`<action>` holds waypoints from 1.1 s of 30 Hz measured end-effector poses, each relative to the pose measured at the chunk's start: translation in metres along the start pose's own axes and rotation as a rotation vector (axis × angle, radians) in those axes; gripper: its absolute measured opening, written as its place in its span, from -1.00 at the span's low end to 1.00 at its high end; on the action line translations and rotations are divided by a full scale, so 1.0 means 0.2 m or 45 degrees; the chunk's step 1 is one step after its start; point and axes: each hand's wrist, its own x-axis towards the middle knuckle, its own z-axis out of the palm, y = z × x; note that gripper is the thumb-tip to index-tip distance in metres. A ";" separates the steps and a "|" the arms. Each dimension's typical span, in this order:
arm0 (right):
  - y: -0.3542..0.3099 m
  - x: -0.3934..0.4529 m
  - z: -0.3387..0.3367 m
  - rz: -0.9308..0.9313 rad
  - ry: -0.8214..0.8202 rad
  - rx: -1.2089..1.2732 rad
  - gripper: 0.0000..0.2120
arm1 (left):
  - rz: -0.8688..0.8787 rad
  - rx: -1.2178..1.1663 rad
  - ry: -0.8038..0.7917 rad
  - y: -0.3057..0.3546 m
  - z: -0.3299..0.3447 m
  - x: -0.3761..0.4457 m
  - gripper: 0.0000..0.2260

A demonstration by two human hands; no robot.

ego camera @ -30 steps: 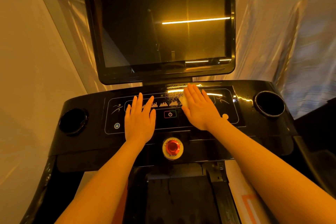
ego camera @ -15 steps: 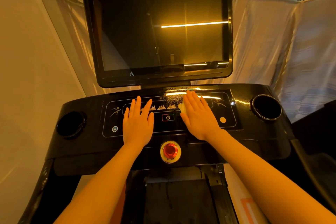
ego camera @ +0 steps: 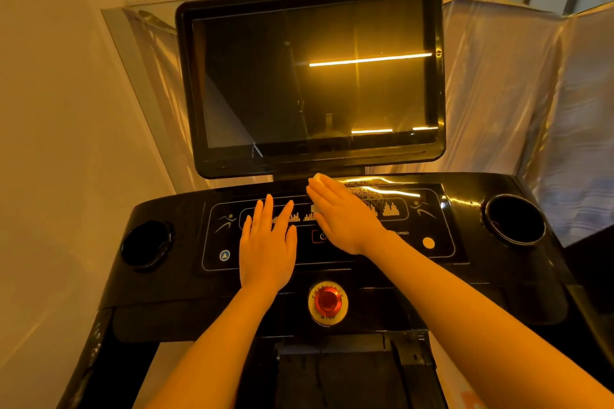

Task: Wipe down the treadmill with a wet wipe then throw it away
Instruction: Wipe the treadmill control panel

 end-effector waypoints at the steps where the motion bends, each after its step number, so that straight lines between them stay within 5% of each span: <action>1: 0.00 0.02 0.00 -0.023 -0.014 0.005 -0.51 | -0.004 0.002 -0.004 0.00 0.00 0.00 -0.55; 33: 0.33 -0.34 -0.06 0.383 0.166 0.190 -0.51 | 0.006 -0.046 0.012 -0.01 0.01 0.01 -0.55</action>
